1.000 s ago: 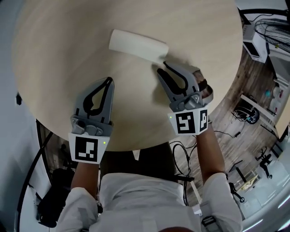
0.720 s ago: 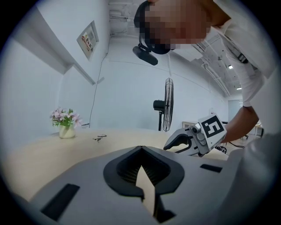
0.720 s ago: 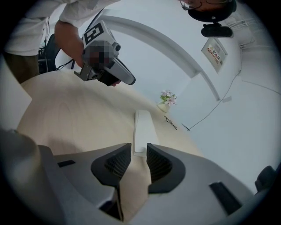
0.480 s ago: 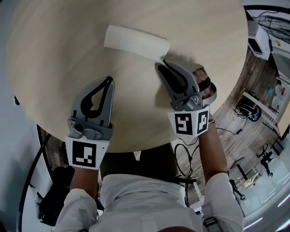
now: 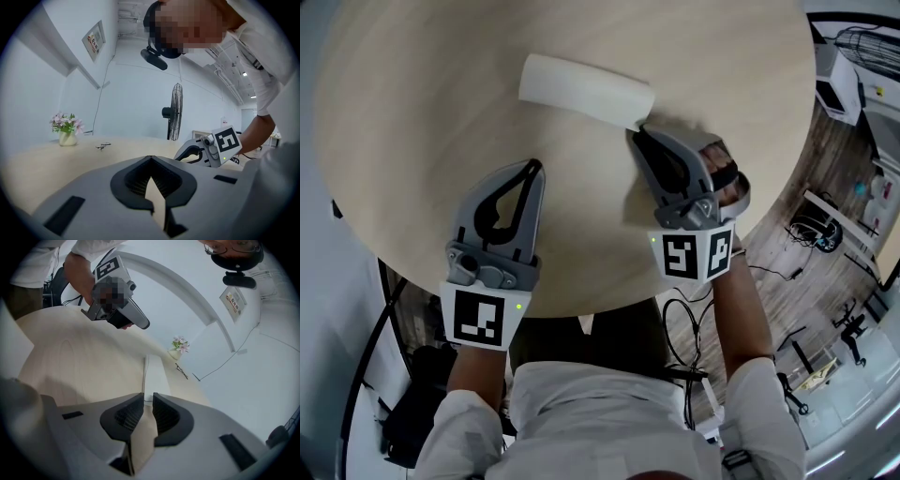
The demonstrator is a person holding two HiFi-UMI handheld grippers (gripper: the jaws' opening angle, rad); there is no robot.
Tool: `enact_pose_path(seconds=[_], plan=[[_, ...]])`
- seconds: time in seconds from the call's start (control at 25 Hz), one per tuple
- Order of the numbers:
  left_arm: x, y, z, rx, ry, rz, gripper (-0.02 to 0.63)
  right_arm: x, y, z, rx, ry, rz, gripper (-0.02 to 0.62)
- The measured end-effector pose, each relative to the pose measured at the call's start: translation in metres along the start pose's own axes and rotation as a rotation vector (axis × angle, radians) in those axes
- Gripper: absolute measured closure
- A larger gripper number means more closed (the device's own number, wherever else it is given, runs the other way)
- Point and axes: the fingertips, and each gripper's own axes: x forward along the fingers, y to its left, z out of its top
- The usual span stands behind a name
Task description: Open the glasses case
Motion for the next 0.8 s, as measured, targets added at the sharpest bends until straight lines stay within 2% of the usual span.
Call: enact_pose_path(seconds=[0.2,0.44,0.56,0.76,0.8], plan=[[0.0,0.0,0.0,0.0,-0.002,-0.005,0.595,-0.001,-0.001,0.002,0.027,-0.01,-0.005,0.554],[-0.001,0.001,0.002,0.002,-0.005,-0.002,0.595,-0.002,-0.005,0.005,0.026,-0.021,0.009,0.555],[0.0,-0.002,0.004,0.007,-0.007,-0.002,0.595,-0.001,-0.002,0.0,0.03,-0.009,0.024,0.485],[0.001,-0.004,0.001,0.008,0.0,-0.005,0.595,0.0,-0.002,-0.005,-0.007,0.011,0.0,0.489],[0.001,-0.004,0.001,0.008,0.001,-0.006,0.595,0.001,-0.002,-0.004,-0.01,0.01,-0.003,0.506]])
